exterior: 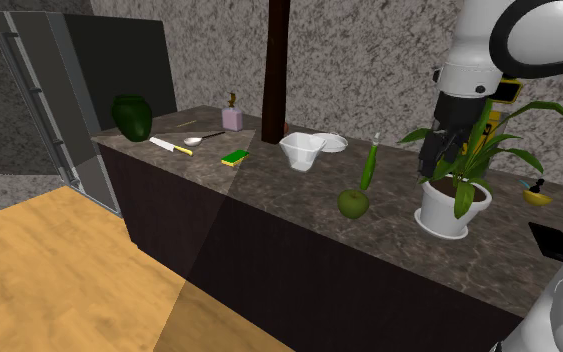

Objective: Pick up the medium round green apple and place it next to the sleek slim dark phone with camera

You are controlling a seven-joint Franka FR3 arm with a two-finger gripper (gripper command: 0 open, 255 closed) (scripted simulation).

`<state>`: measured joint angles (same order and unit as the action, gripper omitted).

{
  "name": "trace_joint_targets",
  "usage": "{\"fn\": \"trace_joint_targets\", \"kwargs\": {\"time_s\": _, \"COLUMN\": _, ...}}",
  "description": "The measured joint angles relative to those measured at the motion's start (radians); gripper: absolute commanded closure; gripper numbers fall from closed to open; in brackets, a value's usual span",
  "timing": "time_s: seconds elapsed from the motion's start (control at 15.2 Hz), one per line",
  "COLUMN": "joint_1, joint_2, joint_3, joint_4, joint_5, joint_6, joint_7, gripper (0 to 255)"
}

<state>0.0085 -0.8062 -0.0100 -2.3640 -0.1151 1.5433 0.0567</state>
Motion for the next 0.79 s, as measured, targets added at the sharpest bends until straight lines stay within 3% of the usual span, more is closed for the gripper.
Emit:
{"fn": "trace_joint_targets", "kwargs": {"time_s": 0.33, "joint_1": -0.006, "joint_2": 0.084, "joint_3": -0.036, "joint_4": -0.01, "joint_5": -0.004, "joint_6": 0.094, "joint_7": -0.021, "gripper": 0}}
{"fn": "trace_joint_targets", "kwargs": {"time_s": 0.79, "joint_1": -0.01, "joint_2": 0.314, "joint_3": -0.111, "joint_4": 0.035, "joint_5": 0.012, "joint_6": 0.279, "joint_7": -0.075, "gripper": 0}}
